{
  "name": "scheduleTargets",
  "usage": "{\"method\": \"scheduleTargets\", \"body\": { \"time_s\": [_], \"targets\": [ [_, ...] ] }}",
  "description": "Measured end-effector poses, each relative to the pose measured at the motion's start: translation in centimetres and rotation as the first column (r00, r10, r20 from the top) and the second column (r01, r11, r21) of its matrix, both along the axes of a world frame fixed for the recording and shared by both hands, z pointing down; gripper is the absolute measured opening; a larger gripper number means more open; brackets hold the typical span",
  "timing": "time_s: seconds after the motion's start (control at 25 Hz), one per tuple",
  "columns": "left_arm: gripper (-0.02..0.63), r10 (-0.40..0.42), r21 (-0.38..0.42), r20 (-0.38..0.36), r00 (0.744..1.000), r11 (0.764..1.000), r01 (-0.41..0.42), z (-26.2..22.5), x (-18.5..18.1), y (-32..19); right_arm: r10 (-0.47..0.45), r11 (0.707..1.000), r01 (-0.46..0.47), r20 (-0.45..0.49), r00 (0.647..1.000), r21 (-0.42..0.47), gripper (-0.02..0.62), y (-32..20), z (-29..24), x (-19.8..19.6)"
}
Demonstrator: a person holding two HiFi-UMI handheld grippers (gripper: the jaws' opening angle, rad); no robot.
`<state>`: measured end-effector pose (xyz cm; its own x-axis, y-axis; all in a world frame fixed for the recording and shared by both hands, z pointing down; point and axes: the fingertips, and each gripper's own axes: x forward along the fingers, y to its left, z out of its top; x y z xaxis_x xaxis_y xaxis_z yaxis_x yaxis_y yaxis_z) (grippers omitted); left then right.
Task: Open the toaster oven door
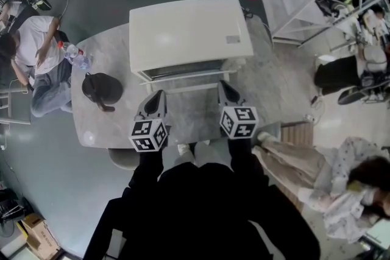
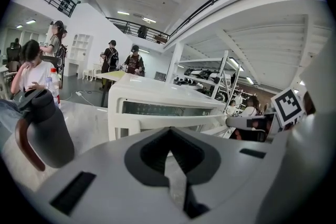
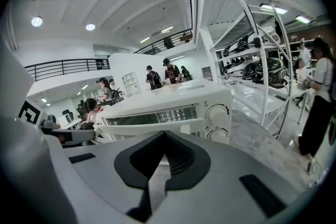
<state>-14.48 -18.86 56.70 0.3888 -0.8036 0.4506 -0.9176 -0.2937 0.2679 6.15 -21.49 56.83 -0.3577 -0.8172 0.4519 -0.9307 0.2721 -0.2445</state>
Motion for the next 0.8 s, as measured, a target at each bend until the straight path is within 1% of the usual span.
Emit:
{"method": "scheduleTargets", "body": {
  "time_s": [0.16, 0.32, 0.52, 0.68, 0.8],
  "targets": [
    [0.003, 0.005, -0.012, -0.007, 1.0, 1.0, -0.005, 0.3, 0.2, 0.5, 0.001, 1.0, -0.001, 0.01, 1.0, -0.014, 0.003, 0.5, 0.4, 0.2],
    [0.003, 0.001, -0.031, -0.036, 0.999, 1.0, -0.003, 0.5, 0.1, 1.0, 0.001, 1.0, 0.0, 0.016, 1.0, -0.024, 0.003, 1.0, 0.6, 0.2],
    [0.003, 0.005, -0.04, -0.047, 0.999, 0.999, -0.006, 0.7, 0.2, 1.5, 0.002, 0.999, -0.001, 0.016, 1.0, -0.032, 0.003, 1.5, 0.6, 0.2],
    [0.003, -0.007, -0.06, -0.098, 0.995, 0.998, 0.001, 0.8, 0.3, 1.8, 0.001, 0.999, -0.001, 0.015, 1.0, -0.04, 0.003, 2.0, 1.0, 0.3],
    [0.003, 0.004, -0.068, -0.076, 0.997, 0.998, -0.009, 1.1, 0.3, 2.1, 0.003, 0.999, -0.002, 0.015, 1.0, -0.046, 0.003, 2.3, 1.2, 0.4]
  ]
}}
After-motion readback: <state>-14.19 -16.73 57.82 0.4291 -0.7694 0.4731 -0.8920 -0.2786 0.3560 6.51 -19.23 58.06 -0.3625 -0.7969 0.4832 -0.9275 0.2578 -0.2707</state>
